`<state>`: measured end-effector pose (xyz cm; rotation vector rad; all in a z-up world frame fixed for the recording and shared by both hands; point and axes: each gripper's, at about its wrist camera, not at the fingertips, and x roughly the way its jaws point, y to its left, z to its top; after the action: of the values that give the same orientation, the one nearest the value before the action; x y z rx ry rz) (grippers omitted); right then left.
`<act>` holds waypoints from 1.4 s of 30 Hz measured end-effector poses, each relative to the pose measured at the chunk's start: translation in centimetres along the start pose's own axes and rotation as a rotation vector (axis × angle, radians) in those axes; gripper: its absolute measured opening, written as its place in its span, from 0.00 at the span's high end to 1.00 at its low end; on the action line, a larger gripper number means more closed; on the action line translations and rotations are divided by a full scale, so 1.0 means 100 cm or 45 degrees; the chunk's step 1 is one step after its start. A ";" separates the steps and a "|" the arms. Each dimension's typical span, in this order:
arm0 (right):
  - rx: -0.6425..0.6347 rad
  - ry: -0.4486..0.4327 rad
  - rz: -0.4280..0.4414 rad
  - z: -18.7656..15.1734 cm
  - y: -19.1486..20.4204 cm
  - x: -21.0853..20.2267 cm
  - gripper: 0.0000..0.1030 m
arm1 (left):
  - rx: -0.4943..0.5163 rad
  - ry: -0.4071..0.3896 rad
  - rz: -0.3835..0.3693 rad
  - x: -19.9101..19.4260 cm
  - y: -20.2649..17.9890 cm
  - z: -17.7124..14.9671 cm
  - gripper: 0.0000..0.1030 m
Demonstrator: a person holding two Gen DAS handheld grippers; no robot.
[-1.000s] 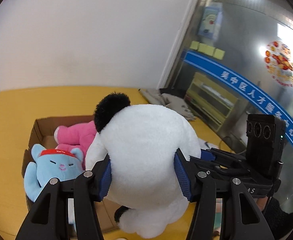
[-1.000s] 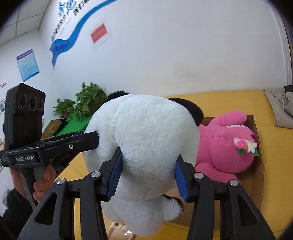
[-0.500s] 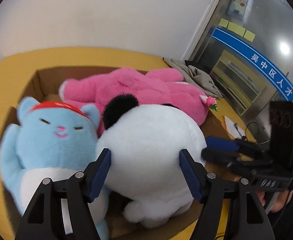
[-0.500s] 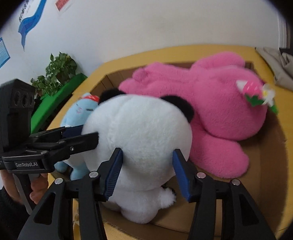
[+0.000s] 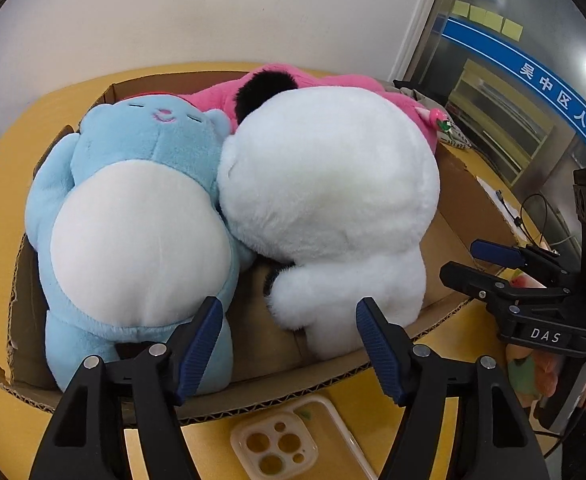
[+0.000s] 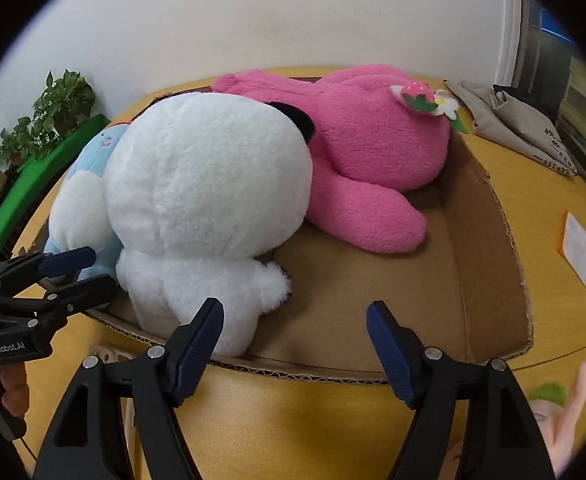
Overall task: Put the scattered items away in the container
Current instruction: 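Lower the panda into the box beside the blue cat and open both grippers, then move both grippers toward the pink-and-teal pig plush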
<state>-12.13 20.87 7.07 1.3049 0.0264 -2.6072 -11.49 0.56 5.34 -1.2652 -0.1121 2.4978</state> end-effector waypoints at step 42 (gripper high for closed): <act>-0.052 -0.318 -0.158 -0.035 0.018 -0.132 0.20 | -0.081 -0.394 0.252 -0.133 -0.084 -0.042 0.00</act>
<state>-1.33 22.10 15.57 0.9856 0.1222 -2.8393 1.35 3.69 14.89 -0.9425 -0.1475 2.8683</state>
